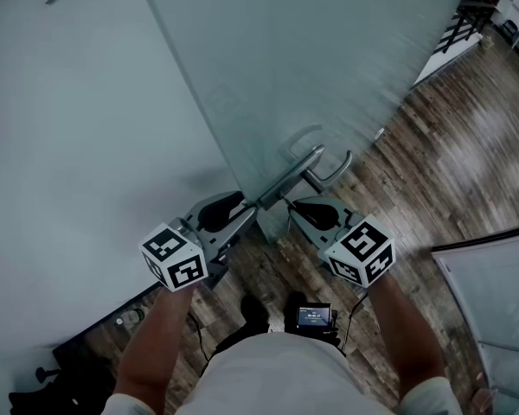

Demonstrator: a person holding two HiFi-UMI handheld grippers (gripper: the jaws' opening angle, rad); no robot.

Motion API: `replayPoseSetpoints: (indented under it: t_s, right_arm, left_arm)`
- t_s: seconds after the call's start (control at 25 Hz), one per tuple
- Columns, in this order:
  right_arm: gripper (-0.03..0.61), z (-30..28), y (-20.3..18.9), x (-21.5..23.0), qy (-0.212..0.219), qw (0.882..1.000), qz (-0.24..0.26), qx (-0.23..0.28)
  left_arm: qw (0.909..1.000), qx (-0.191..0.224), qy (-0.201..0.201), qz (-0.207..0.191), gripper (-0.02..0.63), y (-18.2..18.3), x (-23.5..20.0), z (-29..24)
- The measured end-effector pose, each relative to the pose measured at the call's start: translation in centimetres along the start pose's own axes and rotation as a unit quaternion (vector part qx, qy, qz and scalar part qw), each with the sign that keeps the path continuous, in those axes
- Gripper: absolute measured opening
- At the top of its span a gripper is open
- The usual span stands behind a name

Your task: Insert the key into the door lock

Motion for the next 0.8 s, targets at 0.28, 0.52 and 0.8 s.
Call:
replayPoseSetpoints:
  t_s: [0.28, 0.52, 0.8]
  right_arm:
    - [0.018, 0.0, -0.4, 0.2, 0.0, 1.0, -0.02, 0.007]
    - [0.041, 0.6, -0.2, 0.4, -0.014, 0.999, -0.028, 0.022]
    - [0.055, 1.8, 0.3, 0.6, -0.024, 0.998, -0.049, 0.042]
  left_arm:
    - [1.0, -0.003, 0.001, 0.003, 0.15, 0.0, -0.2, -0.1]
    - [0.9999, 0.004, 0.004, 0.009, 0.15, 0.1, -0.1, 0.0]
    - [0.9994, 0.029, 0.017, 0.004, 0.15, 0.8, 0.1, 1.1]
Point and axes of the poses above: the fingertips, and each gripper's own axes: z backward along the fingers, x to its right, y out of its top, the point moved 3 cm from there along z, backward along the fingers, and after that the axes turned 9 degrees about -x, right-handed, at the moved point
